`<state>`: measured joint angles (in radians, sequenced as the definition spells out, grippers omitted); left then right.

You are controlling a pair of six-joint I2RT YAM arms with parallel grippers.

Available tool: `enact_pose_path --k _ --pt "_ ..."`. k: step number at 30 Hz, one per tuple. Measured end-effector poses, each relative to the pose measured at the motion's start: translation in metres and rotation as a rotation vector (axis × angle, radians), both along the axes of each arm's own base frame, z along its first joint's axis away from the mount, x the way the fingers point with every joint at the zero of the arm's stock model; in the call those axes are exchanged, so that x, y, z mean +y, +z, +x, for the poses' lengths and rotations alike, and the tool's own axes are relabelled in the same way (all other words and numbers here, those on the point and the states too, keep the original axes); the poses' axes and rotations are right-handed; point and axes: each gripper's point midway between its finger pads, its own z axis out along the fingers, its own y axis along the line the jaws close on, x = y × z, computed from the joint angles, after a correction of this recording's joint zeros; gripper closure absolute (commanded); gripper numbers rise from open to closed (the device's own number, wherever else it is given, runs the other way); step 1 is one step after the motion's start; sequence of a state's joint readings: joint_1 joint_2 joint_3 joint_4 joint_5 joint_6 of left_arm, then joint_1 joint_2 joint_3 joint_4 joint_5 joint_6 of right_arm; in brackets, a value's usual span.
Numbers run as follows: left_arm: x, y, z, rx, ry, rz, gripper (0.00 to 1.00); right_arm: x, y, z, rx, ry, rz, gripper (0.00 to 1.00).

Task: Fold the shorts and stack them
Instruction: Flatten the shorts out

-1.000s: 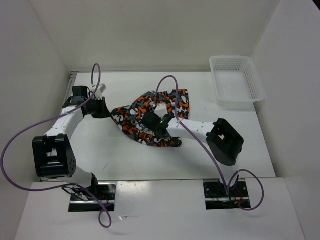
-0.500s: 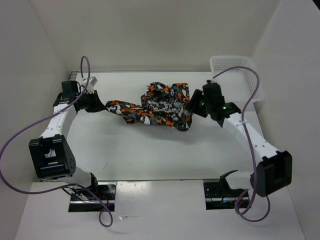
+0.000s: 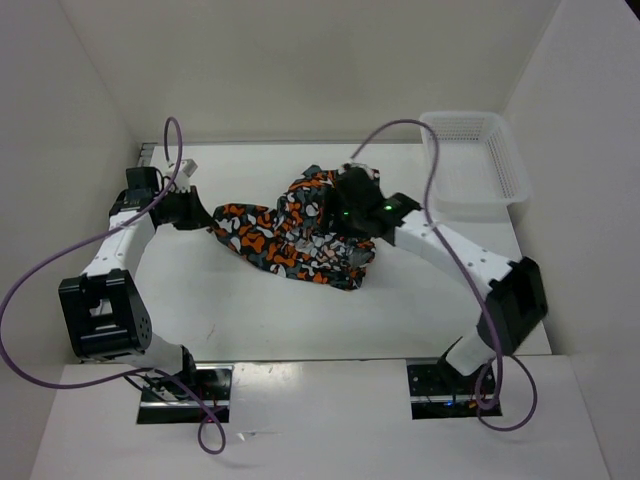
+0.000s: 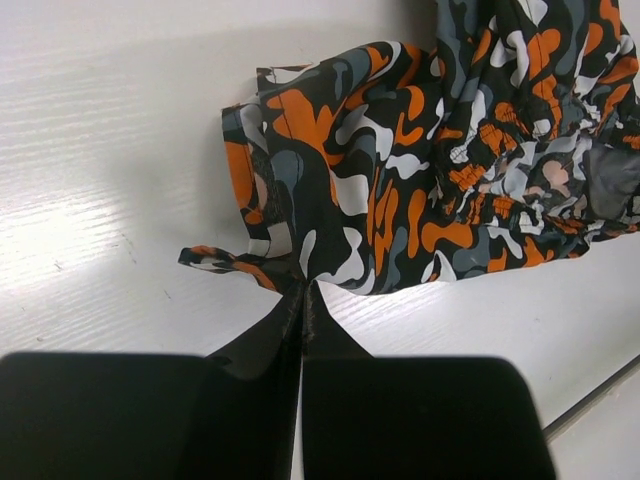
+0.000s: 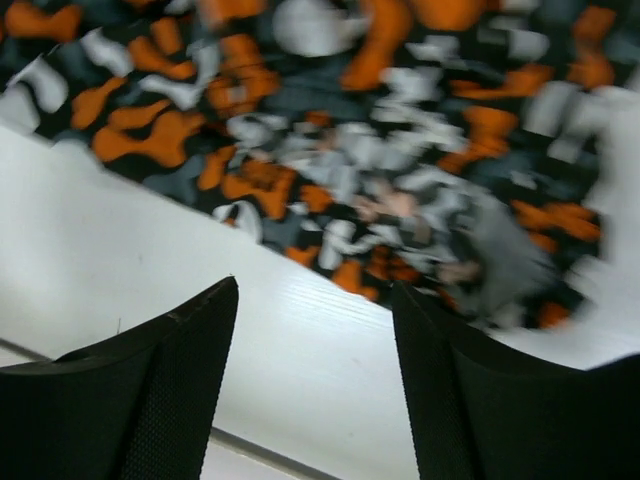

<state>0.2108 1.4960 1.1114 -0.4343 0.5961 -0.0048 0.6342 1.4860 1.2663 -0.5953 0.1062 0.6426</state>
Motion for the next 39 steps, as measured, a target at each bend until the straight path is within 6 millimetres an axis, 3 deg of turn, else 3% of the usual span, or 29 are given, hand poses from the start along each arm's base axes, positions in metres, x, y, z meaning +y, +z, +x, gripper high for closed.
enact_pose_path --k 3,5,7,11,18,27,28,31,32,33,36,39 --pt "-0.001 -0.002 -0.002 0.007 -0.003 -0.006 1.0 0.069 -0.004 -0.003 -0.025 0.136 -0.03 0.3" --pt "-0.002 -0.003 -0.002 0.008 -0.004 -0.008 1.0 0.101 -0.025 -0.012 0.0 0.21 -0.07 0.3" --pt "-0.002 -0.002 -0.003 0.006 -0.005 -0.008 1.0 0.121 -0.046 -0.013 0.023 0.246 -0.11 0.31" --pt "-0.002 0.003 -0.004 -0.006 -0.006 -0.007 1.0 0.135 -0.082 0.005 0.044 0.247 -0.187 0.31" --pt "-0.003 0.008 -0.006 -0.02 -0.007 -0.004 1.0 0.152 -0.102 0.034 -0.017 0.22 -0.288 0.35" --pt "-0.003 0.01 -0.006 -0.022 -0.006 -0.004 1.0 0.136 -0.131 0.032 -0.079 0.16 -0.497 0.44" --pt "-0.003 0.01 -0.007 -0.022 -0.007 -0.004 1.0 0.133 -0.132 0.032 -0.083 0.152 -0.512 0.47" --pt "-0.003 0.011 -0.007 -0.025 -0.007 -0.003 1.0 0.122 -0.138 0.032 -0.089 0.127 -0.554 0.71" --pt "-0.003 0.011 -0.007 -0.026 -0.007 -0.003 1.0 0.12 -0.138 0.033 -0.091 0.12 -0.561 0.85" --pt "-0.003 0.011 -0.008 -0.026 -0.007 -0.003 1.0 0.118 -0.139 0.033 -0.095 0.112 -0.569 0.9" --pt "-0.003 0.011 -0.009 -0.025 -0.007 -0.003 1.0 0.112 -0.137 0.039 -0.098 0.084 -0.57 1.0" --pt "-0.004 0.01 -0.01 -0.02 -0.006 -0.003 1.0 0.099 -0.129 0.047 -0.068 0.064 -0.523 1.0"
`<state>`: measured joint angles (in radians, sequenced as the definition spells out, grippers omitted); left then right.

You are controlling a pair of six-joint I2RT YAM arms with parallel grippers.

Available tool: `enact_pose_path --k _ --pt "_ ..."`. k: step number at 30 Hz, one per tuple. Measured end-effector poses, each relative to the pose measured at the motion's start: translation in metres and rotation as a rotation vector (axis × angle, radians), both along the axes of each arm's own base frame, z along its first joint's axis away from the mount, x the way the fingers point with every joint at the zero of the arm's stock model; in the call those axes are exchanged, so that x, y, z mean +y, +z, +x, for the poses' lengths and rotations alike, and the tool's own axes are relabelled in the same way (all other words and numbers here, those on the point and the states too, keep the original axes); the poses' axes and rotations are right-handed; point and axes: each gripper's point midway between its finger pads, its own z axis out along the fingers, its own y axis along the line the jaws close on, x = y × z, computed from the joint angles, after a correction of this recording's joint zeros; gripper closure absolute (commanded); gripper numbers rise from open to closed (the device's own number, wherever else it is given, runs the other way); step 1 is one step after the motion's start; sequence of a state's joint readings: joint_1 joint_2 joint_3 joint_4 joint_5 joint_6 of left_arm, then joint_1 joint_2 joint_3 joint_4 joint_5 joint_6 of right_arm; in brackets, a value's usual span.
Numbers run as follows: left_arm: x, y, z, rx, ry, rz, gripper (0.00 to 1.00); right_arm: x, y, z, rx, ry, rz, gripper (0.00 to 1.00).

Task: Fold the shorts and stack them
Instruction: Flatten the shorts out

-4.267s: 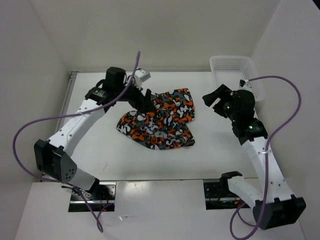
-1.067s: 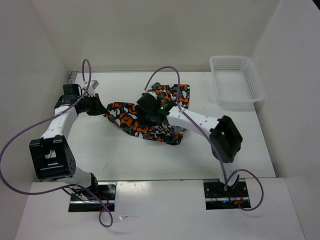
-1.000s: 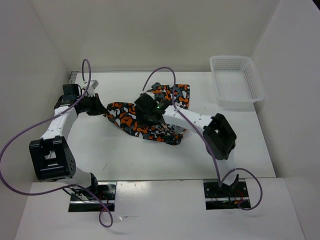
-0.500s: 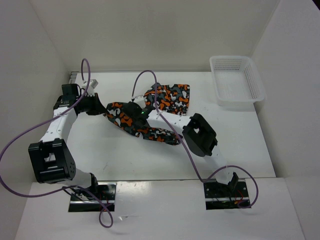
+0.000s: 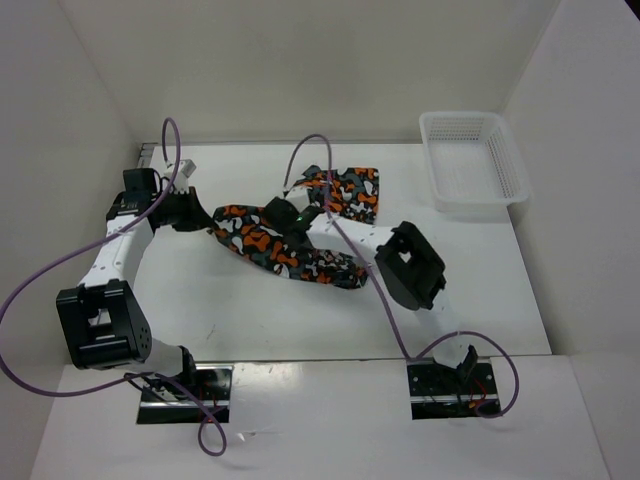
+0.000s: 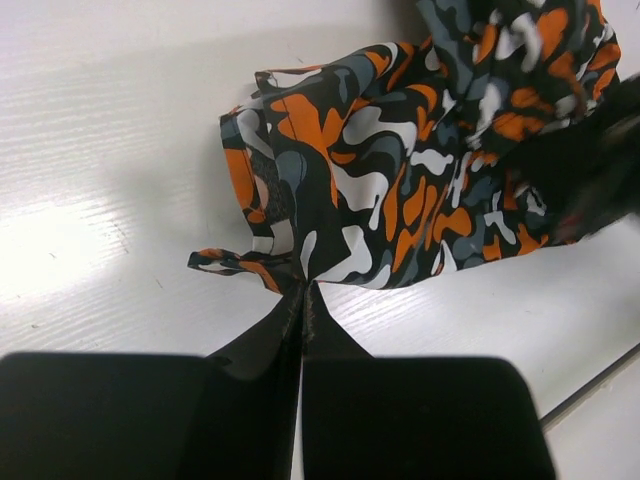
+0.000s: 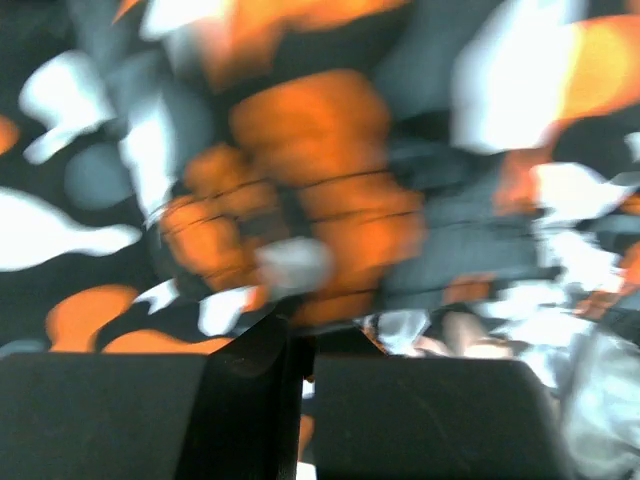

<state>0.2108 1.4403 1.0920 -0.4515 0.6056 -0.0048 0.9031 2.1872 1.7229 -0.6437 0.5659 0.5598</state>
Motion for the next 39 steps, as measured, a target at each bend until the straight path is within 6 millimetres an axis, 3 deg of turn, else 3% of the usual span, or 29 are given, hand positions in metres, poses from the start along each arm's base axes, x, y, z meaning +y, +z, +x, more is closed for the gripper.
enact_pose_path --k 3,8,9,11,12,13,15,16,17,18,19,21,25,28,30,32,33,34,35,36,38,39 --pt "0.0 -0.001 -0.002 0.011 0.003 0.001 1.0 -0.043 0.035 0.017 0.03 -0.065 0.122 1.0" --pt "0.0 -0.002 -0.002 0.017 0.004 0.001 1.0 -0.163 0.135 0.073 -0.12 -0.285 0.371 0.99" --pt "0.001 -0.003 -0.002 0.019 0.005 0.001 1.0 -0.183 0.145 0.077 -0.148 -0.32 0.392 0.98" --pt "0.001 -0.005 -0.001 0.026 0.008 0.003 1.0 -0.208 0.149 0.074 -0.165 -0.365 0.419 0.81" --pt "0.002 -0.007 -0.001 0.031 0.01 0.006 1.0 -0.21 0.143 0.069 -0.152 -0.37 0.433 0.77" --pt "0.003 -0.008 -0.001 0.035 0.013 0.008 1.0 -0.209 0.133 0.064 -0.129 -0.367 0.441 0.61" --pt "0.004 -0.011 0.0 0.042 0.016 0.011 0.98 -0.205 0.107 0.049 -0.056 -0.37 0.447 0.43" --pt "0.004 -0.012 0.0 0.046 0.018 0.012 0.92 -0.204 0.096 0.042 -0.022 -0.372 0.444 0.35" --pt "0.005 -0.013 0.0 0.049 0.02 0.014 0.83 -0.204 0.086 0.035 0.009 -0.376 0.44 0.2" --pt "0.005 -0.014 0.0 0.054 0.023 0.015 0.44 -0.204 0.082 0.031 0.023 -0.384 0.443 0.15" --pt "0.006 -0.015 0.001 0.053 0.021 0.021 0.26 -0.205 0.081 0.03 0.025 -0.386 0.446 0.07" --pt "0.008 -0.012 0.003 0.054 0.031 0.03 0.02 -0.207 0.089 0.028 0.01 -0.39 0.465 0.06" --pt "0.02 0.0 0.011 0.041 0.075 0.084 0.0 -0.227 0.13 0.023 -0.087 -0.413 0.527 0.06" --pt "0.036 0.005 0.015 0.03 0.127 0.125 0.0 -0.241 0.165 0.013 -0.172 -0.422 0.586 0.16" --pt "0.043 -0.001 0.01 0.037 0.151 0.127 0.17 -0.24 0.172 0.0 -0.186 -0.409 0.625 0.21" --pt "0.045 -0.02 -0.006 0.075 0.169 0.121 0.32 -0.236 0.161 -0.015 -0.152 -0.403 0.66 0.27" --pt "0.044 -0.031 -0.018 0.101 0.171 0.118 0.45 -0.233 0.147 -0.027 -0.11 -0.404 0.671 0.29" --pt "0.04 -0.043 -0.031 0.132 0.172 0.11 0.49 -0.23 0.134 -0.035 -0.072 -0.411 0.681 0.31" --pt "0.037 -0.056 -0.046 0.162 0.169 0.108 0.49 -0.228 0.117 -0.046 -0.026 -0.425 0.684 0.34" --pt "0.033 -0.068 -0.061 0.197 0.166 0.104 0.43 -0.227 0.099 -0.057 0.025 -0.441 0.685 0.37" --pt "0.026 -0.084 -0.081 0.238 0.157 0.094 0.23 -0.225 0.07 -0.078 0.118 -0.477 0.682 0.42" --pt "0.024 -0.089 -0.087 0.249 0.15 0.088 0.18 -0.225 0.06 -0.085 0.151 -0.493 0.683 0.43"
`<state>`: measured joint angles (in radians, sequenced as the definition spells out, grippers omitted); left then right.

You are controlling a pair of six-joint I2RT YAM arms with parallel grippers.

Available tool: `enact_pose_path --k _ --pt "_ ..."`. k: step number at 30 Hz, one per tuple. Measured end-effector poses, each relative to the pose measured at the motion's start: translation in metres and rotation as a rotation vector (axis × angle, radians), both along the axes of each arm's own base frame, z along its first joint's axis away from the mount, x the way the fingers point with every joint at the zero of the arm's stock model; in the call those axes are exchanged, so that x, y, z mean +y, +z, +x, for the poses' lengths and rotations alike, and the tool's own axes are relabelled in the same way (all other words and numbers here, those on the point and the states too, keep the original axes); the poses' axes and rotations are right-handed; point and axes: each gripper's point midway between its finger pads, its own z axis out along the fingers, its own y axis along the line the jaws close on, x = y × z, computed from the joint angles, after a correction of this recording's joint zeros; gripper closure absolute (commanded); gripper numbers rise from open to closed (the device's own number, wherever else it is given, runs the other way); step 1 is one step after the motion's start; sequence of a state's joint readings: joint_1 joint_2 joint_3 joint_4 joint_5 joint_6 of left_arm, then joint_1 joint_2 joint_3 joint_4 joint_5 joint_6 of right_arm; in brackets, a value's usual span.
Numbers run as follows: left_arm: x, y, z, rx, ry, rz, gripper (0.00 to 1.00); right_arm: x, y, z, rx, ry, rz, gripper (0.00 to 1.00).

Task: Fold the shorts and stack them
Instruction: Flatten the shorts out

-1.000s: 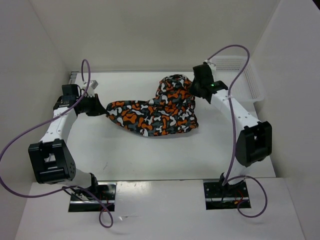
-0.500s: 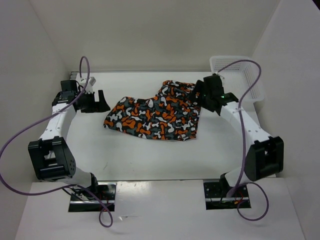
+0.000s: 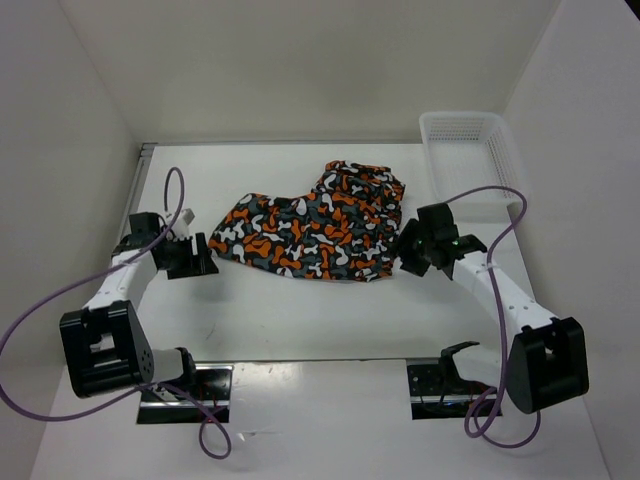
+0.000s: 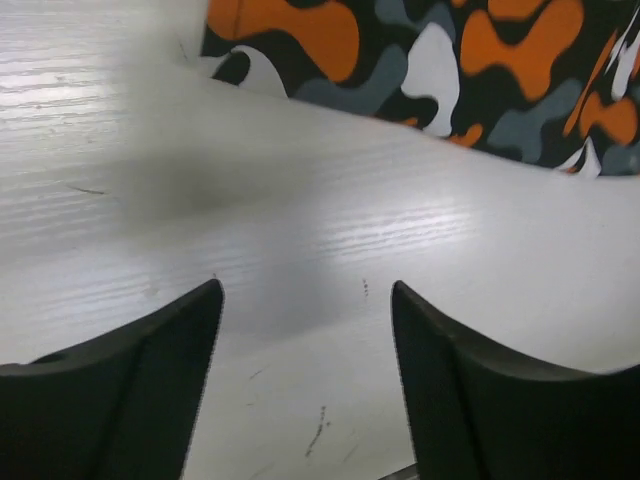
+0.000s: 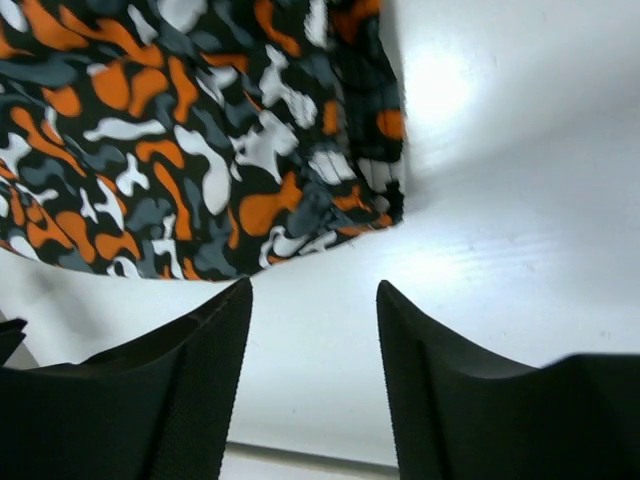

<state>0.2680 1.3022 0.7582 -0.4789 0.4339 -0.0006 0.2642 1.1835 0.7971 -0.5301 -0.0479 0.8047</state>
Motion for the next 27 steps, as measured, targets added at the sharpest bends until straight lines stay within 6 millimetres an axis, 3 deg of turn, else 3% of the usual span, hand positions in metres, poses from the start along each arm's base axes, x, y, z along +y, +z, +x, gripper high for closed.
enact_pose_path --k 1,3,7,15,16,20,21,22,27 --pt "-0.002 -0.003 -0.003 0.005 -0.003 -0.011 0.12 0.001 -0.005 -0.004 0.019 -0.004 0.01 0.43" --pt "-0.005 -0.009 0.001 0.0 -0.015 -0.026 0.12 0.004 -0.007 -0.008 0.035 -0.011 0.037 0.43" --pt "-0.007 -0.025 0.019 -0.015 -0.03 -0.044 0.2 0.016 -0.002 -0.002 0.015 -0.001 0.094 0.39" --pt "-0.013 -0.039 0.05 -0.084 -0.076 -0.082 0.21 0.025 -0.011 0.0 0.03 -0.004 0.145 0.27" --pt "-0.014 -0.039 0.057 -0.107 -0.087 -0.091 0.25 0.025 -0.012 0.0 0.031 -0.005 0.149 0.25" --pt "-0.018 -0.046 0.075 -0.154 -0.11 -0.121 0.79 0.028 -0.022 -0.005 0.057 -0.016 0.173 0.24" --pt "-0.019 -0.049 0.076 -0.154 -0.111 -0.127 0.96 0.028 -0.026 -0.006 0.066 -0.021 0.181 0.26" --pt "-0.019 -0.051 0.077 -0.148 -0.109 -0.135 1.0 0.029 -0.029 -0.006 0.074 -0.024 0.187 0.27" --pt "-0.022 -0.052 0.08 -0.142 -0.114 -0.154 1.0 0.033 -0.046 -0.002 0.12 -0.044 0.194 0.32"
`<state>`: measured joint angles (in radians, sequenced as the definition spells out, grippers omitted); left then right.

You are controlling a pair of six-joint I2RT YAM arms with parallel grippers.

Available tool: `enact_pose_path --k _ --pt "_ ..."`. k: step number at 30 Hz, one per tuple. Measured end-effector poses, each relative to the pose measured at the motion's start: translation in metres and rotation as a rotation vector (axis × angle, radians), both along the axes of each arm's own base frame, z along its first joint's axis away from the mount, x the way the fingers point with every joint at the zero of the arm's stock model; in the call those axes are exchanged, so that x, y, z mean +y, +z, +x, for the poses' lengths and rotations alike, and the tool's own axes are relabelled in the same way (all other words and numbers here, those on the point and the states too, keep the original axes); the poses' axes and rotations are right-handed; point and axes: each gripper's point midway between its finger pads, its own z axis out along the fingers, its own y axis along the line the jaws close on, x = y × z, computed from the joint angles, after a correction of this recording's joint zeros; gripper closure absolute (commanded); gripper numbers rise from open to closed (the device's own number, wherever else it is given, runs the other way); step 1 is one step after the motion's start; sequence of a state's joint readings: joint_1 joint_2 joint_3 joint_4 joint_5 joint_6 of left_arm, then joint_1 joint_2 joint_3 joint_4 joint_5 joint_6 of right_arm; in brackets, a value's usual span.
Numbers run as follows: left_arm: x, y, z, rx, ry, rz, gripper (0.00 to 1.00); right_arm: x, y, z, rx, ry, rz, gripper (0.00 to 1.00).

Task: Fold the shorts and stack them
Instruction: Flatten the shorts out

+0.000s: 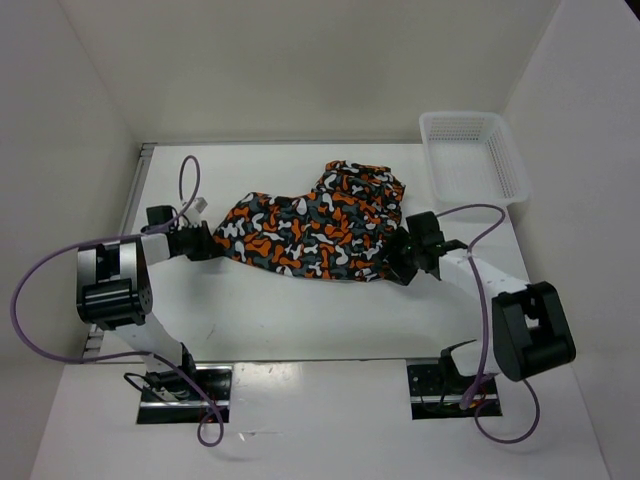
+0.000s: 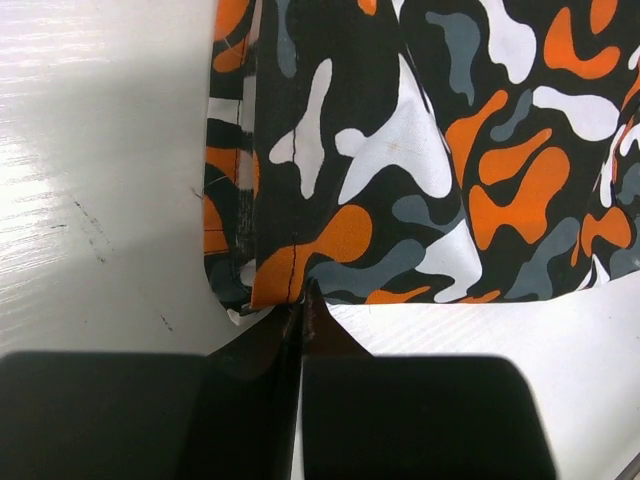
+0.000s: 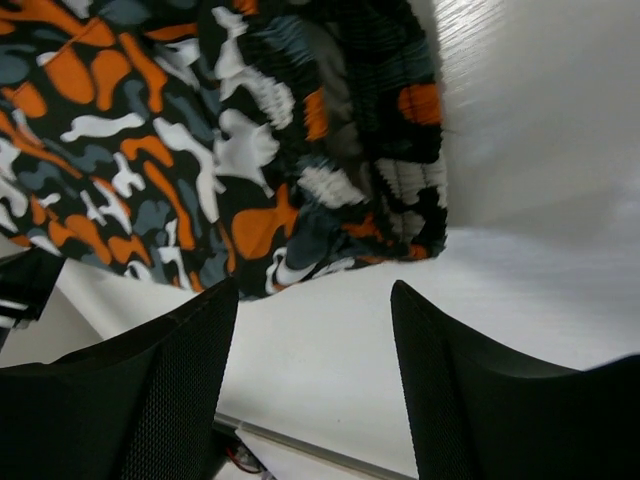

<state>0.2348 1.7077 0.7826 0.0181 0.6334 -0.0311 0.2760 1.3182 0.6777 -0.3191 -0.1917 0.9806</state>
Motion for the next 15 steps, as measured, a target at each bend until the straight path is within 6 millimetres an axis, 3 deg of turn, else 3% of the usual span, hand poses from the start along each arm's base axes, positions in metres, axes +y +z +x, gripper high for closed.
enact_pose_path --k 8,11,15 --pt "0.002 0.001 0.0 0.025 0.006 0.01 1.0 0.005 -0.032 0.004 0.088 -0.026 0.001 0.36" --pt "0.004 0.001 0.0 0.039 0.012 0.018 1.0 0.004 -0.034 0.009 0.072 -0.049 0.006 0.51" --pt "0.006 0.006 0.002 0.049 0.017 0.026 1.0 0.0 -0.042 0.019 0.056 -0.081 -0.022 0.79"
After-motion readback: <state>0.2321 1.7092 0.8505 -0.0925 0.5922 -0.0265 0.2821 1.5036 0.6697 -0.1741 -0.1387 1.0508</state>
